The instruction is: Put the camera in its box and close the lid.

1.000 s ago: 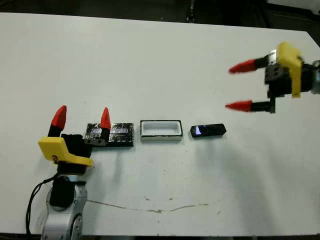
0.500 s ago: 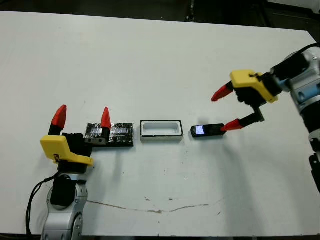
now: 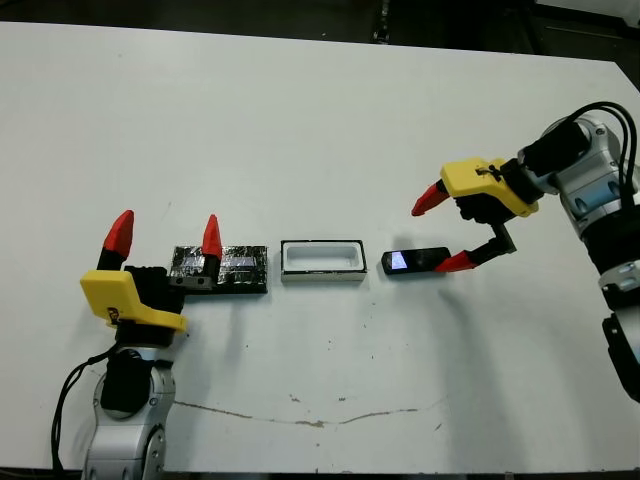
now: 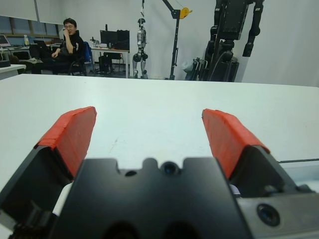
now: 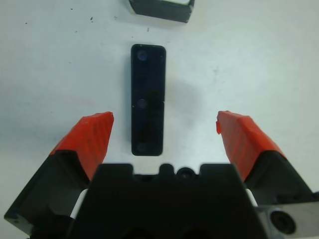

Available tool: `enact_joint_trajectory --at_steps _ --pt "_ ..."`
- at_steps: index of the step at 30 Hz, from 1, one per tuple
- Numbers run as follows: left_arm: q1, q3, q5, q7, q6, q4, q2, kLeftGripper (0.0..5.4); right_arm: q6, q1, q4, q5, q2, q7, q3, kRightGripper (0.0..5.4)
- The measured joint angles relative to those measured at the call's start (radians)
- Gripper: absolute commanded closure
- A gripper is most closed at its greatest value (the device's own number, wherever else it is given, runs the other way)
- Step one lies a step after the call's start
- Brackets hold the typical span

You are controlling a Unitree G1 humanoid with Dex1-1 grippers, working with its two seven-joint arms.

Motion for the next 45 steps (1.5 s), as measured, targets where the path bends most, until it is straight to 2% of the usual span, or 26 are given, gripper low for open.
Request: enact_joint_trajectory --at_steps 5,7,12,25,33,41,45 --pt "0.000 0.001 -0.002 -0.004 0.000 0.000 0.001 0.00 0.063 0.044 -0.074 0.001 -0.001 -0.006 -0.003 0.01" --pt "0.001 0.001 -0.003 -0.007 0.000 0.000 0.001 0.00 0.067 0.071 -0.091 0.011 -0.001 -0.014 -0.014 0.21" --pt "0.001 0.000 -0.006 -0.008 0.000 0.000 0.001 0.00 0.122 0.118 -0.115 0.015 -0.002 -0.048 -0.028 0.87" --pt "0.005 -0.001 -0.012 -0.008 0.000 0.000 0.000 0.00 0.078 0.162 -0.164 0.023 -0.010 -0.062 -0.026 2.67" --pt "0.007 -0.004 -0.013 -0.008 0.000 0.000 0.000 0.00 0.122 0.164 -0.180 0.021 -0.015 -0.067 -0.027 3.75" --pt "0.013 -0.011 -0.004 -0.003 0.000 -0.001 -0.001 0.00 0.133 0.132 -0.145 0.017 -0.026 -0.065 -0.039 3.76" --pt "0.015 -0.013 -0.004 -0.002 0.000 -0.001 -0.005 0.00 0.166 0.089 -0.144 0.010 -0.028 -0.065 -0.054 3.76"
